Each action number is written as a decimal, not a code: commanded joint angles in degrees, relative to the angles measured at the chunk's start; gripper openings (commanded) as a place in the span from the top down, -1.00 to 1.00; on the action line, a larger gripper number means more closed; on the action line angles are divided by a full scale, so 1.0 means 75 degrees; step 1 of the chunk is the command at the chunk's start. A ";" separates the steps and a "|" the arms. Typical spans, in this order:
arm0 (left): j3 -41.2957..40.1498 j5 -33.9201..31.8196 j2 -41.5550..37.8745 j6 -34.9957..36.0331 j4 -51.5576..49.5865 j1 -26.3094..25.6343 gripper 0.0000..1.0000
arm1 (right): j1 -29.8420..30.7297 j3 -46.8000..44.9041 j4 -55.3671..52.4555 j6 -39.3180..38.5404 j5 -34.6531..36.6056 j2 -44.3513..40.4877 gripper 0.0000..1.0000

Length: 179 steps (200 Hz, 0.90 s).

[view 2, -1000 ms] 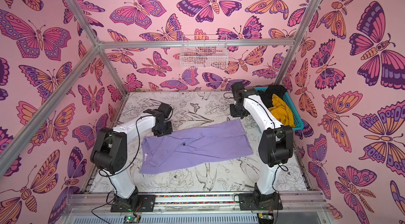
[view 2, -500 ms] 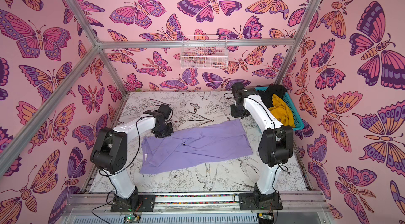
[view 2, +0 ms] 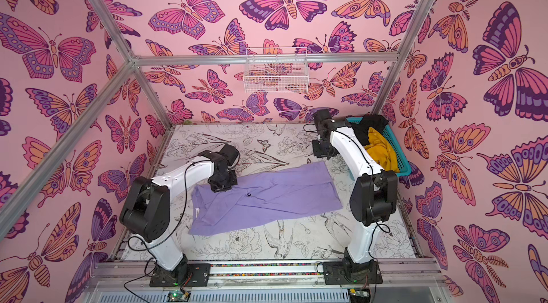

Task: Fold and stack t-shirts
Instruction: Smooth out the T-shirt at the center of the board.

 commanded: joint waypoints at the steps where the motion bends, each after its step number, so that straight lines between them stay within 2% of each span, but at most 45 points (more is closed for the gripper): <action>1: -0.0171 -0.0006 -0.0667 -0.0910 -0.0594 -0.0620 0.98 | -0.0017 0.0143 -0.0155 0.0001 -0.0020 0.0009 0.27; 52: -0.0899 0.0940 -0.0743 -0.2810 -0.0728 -0.2118 1.00 | -0.0011 -0.0095 -0.0108 -0.0003 -0.0151 -0.0040 0.27; 60: -0.0903 0.1019 -0.0617 -0.2991 -0.0735 -0.2377 0.94 | -0.0013 -0.0142 -0.0083 -0.0009 -0.0143 -0.0083 0.27; 76: -0.0758 0.1343 -0.0231 -0.3090 -0.0785 -0.2757 0.64 | -0.0007 -0.0179 -0.0081 -0.0028 -0.0165 -0.0137 0.27; 115: 0.0151 0.1667 0.0176 -0.2801 -0.0843 -0.3172 0.56 | -0.0011 -0.0214 -0.0038 -0.0031 -0.0206 -0.0234 0.27; 154: 0.0919 0.1125 0.0035 -0.2959 -0.1874 -0.3180 0.54 | -0.0012 -0.0263 -0.0028 0.0015 -0.0474 -0.0210 0.26; 165: 0.0968 0.0689 -0.0118 -0.3263 -0.2444 -0.3136 0.54 | -0.0006 -0.0279 -0.0057 0.0091 -0.0988 -0.0158 0.26; 179: 0.0964 -0.0358 -0.0275 -0.3930 -0.3474 -0.2995 0.52 | 0.0157 -0.0594 0.0072 0.0233 -0.1964 -0.0239 0.26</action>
